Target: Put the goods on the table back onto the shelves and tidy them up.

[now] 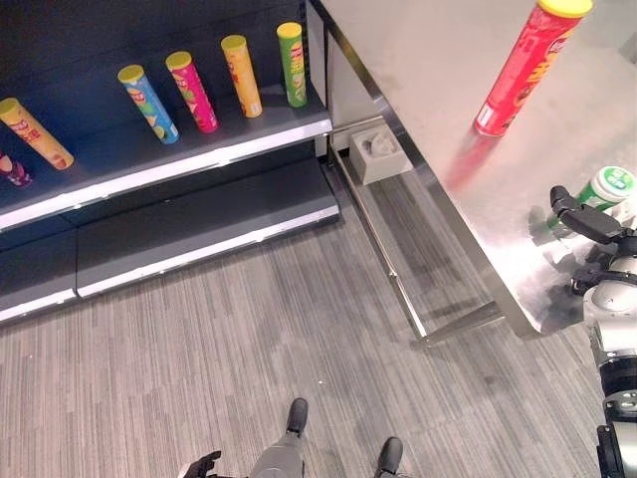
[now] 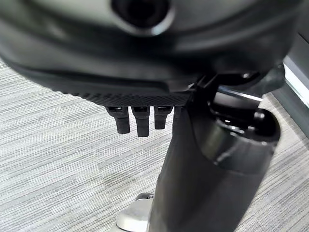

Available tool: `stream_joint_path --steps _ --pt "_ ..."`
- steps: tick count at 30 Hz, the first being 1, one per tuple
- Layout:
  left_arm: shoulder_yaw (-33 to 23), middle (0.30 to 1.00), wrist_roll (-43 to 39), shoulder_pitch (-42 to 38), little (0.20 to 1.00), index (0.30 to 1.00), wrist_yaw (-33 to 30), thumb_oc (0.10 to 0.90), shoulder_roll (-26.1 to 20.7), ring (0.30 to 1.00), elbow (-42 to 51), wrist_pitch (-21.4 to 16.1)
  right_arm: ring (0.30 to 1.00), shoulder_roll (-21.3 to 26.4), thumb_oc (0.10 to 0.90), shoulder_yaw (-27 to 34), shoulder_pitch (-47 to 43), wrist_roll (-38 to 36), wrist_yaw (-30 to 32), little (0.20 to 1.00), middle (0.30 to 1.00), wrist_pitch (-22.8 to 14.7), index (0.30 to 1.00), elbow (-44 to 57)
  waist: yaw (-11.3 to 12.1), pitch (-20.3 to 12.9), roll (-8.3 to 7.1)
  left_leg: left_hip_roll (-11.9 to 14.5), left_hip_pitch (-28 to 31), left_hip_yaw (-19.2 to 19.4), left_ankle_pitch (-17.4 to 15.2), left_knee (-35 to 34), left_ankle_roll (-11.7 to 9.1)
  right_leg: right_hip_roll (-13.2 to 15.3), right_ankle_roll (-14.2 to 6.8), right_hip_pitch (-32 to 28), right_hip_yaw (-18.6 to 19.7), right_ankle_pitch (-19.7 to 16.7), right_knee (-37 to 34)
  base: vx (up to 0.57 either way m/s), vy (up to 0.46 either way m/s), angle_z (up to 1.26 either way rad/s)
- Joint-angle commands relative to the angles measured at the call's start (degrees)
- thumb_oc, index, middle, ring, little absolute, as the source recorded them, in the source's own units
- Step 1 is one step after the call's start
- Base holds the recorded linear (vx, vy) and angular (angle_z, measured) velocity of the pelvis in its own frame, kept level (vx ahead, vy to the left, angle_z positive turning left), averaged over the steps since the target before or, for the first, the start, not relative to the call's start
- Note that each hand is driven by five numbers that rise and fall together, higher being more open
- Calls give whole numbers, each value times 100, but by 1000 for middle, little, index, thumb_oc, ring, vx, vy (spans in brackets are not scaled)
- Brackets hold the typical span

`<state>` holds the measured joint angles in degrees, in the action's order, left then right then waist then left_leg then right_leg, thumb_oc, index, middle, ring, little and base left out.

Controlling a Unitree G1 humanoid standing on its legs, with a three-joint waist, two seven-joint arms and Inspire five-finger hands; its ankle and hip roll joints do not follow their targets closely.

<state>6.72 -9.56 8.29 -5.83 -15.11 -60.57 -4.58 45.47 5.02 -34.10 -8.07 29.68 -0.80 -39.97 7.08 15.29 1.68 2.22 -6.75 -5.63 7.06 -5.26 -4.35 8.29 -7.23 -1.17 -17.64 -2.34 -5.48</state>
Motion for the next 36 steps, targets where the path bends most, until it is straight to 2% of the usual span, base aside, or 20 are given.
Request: stream_joint_path --steps 1,2,3,4,6,7,11,20,25,29,31,32,33,34,35,36 --pt "195 900 -142 -134 900 900 -132 800 -331 900 -207 53 900 527 800 -62 -482 -328 90 900 900 -454 900 192 137 -199 -171 74 358 77 -663 26 -123 279 -399 143 250 -58 48 0 -4 3" --pt "197 900 -155 -130 900 900 -127 800 -332 900 -239 63 900 533 800 -106 -553 -388 62 900 900 -461 900 169 139 -188 -180 69 340 74 -653 26 -119 267 -395 167 265 -57 48 6 -4 5" --pt "193 900 -148 -114 900 900 -121 800 -316 900 -267 71 535 497 557 -108 -517 -409 50 535 535 -474 535 214 138 -190 -188 67 332 71 -651 26 -114 261 -391 170 276 -56 48 30 3 1" --pt "162 900 -128 -106 900 900 -122 800 -302 900 -282 84 300 470 400 -60 -391 -324 27 300 300 -452 300 314 121 -198 -190 65 346 60 -670 26 -106 256 -386 155 288 -35 48 41 2 -2" --pt "119 900 -82 -126 900 900 -143 800 -305 900 -255 90 300 415 400 108 -84 -246 26 300 300 -497 300 579 87 -213 -227 72 400 59 -702 26 -104 261 -389 102 282 -17 48 53 -7 1" --pt "28 900 -24 -121 900 900 -136 800 -305 900 -213 99 300 342 400 313 409 -51 -92 300 300 -517 300 1110 28 -251 -262 77 483 89 -743 26 -99 261 -392 29 272 -2 48 49 -12 4" --pt "-60 900 87 -128 900 900 -103 800 -305 900 -190 118 300 309 400 556 877 141 -246 300 300 -560 300 1663 -38 -303 -293 98 599 124 -786 26 -109 247 -383 -67 273 21 48 9 -2 1" --pt "-175 900 195 -153 900 900 -48 800 -355 900 -129 140 300 572 400 851 1080 246 -468 300 300 -720 300 2607 -108 -477 -380 179 755 180 -836 26 -174 209 -368 -237 234 65 48 -7 -10 -1" --pt "-177 900 157 -162 900 900 119 800 -400 900 -62 148 300 930 400 970 1050 -541 -1087 300 300 -1042 300 3005 -74 -680 -488 322 864 200 -805 26 -319 125 -304 -430 110 148 48 -48 -96 8" --pt "-217 900 63 -170 900 900 166 800 -413 900 -87 153 300 1110 400 808 869 -1052 -1463 300 300 -1144 300 3052 -21 -726 -517 459 883 133 -710 26 -437 3 -216 -547 5 240 48 -55 -113 16" --pt "-267 900 -53 -150 900 900 166 800 -395 900 -67 152 300 1212 400 677 694 -1291 -1602 300 300 -1171 300 3100 23 -714 -529 522 826 57 -616 26 -482 -70 -161 -550 -23 288 48 -123 -107 12" --pt "-323 900 -203 -152 900 900 204 800 -398 900 -45 129 300 1427 400 412 321 -1482 -1719 300 300 -1202 300 3079 82 -597 -558 522 624 -87 -588 275 -470 -104 -106 -514 -8 307 48 -181 -16 35" --pt "-327 900 -221 -182 900 900 211 800 -414 900 -72 112 300 1552 400 350 163 -1572 -1749 300 300 -1238 300 3072 109 -515 -593 587 387 -98 -564 509 -548 -64 -121 -501 -50 307 48 -156 68 39" --pt "-319 900 -239 -203 900 900 232 800 -405 900 -54 110 300 1624 400 372 167 -1578 -1757 300 300 -1231 300 3083 79 -505 -582 674 318 -75 -505 476 -576 -42 -146 -493 -97 304 48 -103 271 43" --pt "-280 900 -201 -281 900 900 213 800 -405 900 -87 102 300 1736 400 524 236 -1568 -1703 300 300 -1230 300 3160 -10 -465 -577 920 110 223 -284 300 -575 108 -247 -466 -225 264 48 -37 330 39" --pt "-254 900 -150 -327 900 900 212 800 -418 900 -113 98 300 1765 400 657 364 -1539 -1687 300 300 -1214 300 3227 -59 -510 -578 1015 38 453 -218 175 -553 197 -302 -424 -278 258 48 9 362 53"
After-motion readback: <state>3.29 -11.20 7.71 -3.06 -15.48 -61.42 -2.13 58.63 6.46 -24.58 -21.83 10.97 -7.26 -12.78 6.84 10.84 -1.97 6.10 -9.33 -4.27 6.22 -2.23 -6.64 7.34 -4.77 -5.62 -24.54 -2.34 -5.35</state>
